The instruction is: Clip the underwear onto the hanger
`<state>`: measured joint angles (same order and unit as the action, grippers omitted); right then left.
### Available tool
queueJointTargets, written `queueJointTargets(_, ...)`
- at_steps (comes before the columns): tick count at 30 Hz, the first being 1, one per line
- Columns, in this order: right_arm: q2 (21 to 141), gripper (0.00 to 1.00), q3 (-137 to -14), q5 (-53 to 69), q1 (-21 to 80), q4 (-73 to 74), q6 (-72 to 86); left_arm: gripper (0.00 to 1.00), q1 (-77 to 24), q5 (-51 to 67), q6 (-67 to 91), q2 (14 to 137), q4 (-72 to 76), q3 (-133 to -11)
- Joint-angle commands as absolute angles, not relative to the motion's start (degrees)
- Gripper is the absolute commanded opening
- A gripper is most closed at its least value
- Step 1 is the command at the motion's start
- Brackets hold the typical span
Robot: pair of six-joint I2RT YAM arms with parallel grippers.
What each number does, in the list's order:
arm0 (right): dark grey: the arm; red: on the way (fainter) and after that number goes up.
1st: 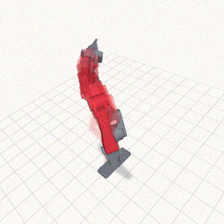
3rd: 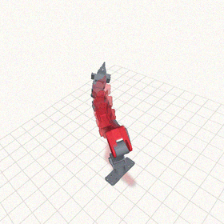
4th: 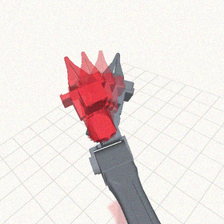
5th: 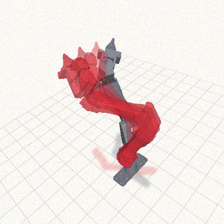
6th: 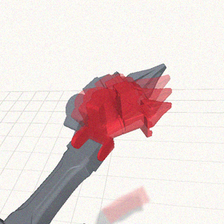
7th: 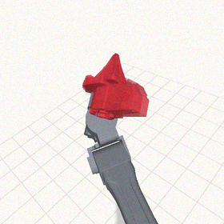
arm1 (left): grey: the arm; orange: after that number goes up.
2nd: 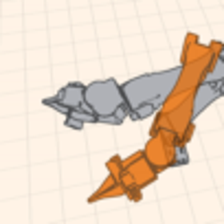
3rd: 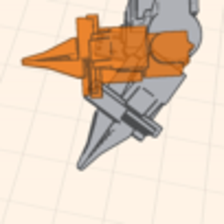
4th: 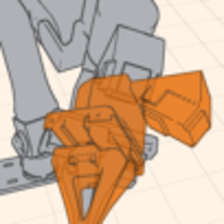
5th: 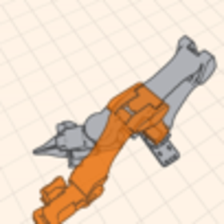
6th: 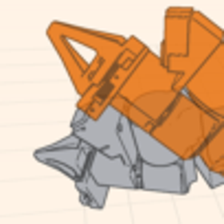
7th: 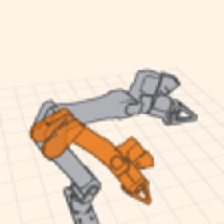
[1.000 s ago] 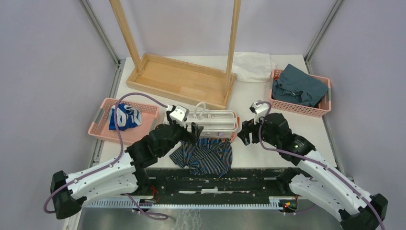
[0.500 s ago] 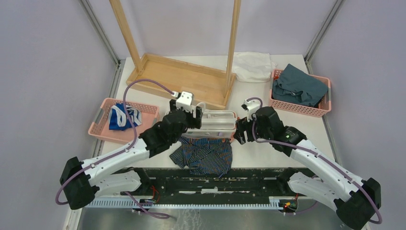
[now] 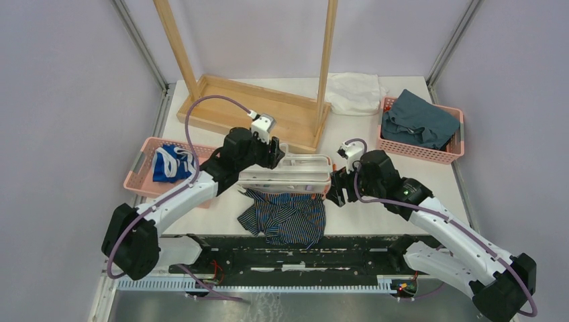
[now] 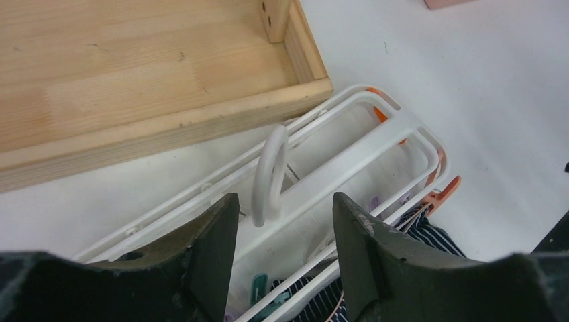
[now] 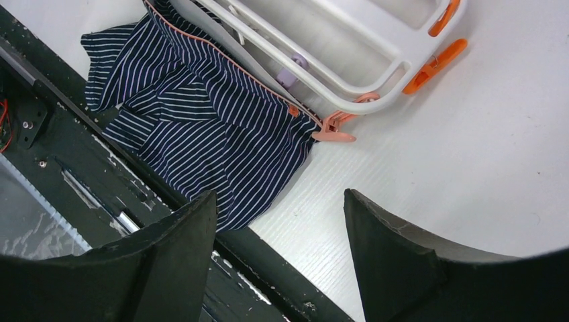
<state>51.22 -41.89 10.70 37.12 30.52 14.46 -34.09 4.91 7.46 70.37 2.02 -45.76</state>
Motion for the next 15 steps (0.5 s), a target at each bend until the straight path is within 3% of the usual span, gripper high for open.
queueJointTargets(1, 50.3, 0.76, -43.9, 12.7, 37.3, 30.1, 13.7, 0.56, -33.7, 9.9, 0.9, 74.3, 3.5, -50.1)
queueJointTargets(5, 50.8, 0.75, -43.6, 14.7, 37.3, 30.0, 13.5, 0.38, -33.7, 9.0, -1.0, 76.4, 3.5, -50.8)
queueJointTargets(11, 50.4, 0.74, -44.0, 14.7, 37.3, 30.5, 13.0, 0.33, -33.6, 7.0, -4.0, 78.2, 3.5, -51.9)
queueJointTargets(15, 48.7, 0.74, -44.1, 12.9, 37.4, 30.8, 12.4, 0.05, -33.6, 7.2, -6.3, 78.8, 0.8, -53.8)
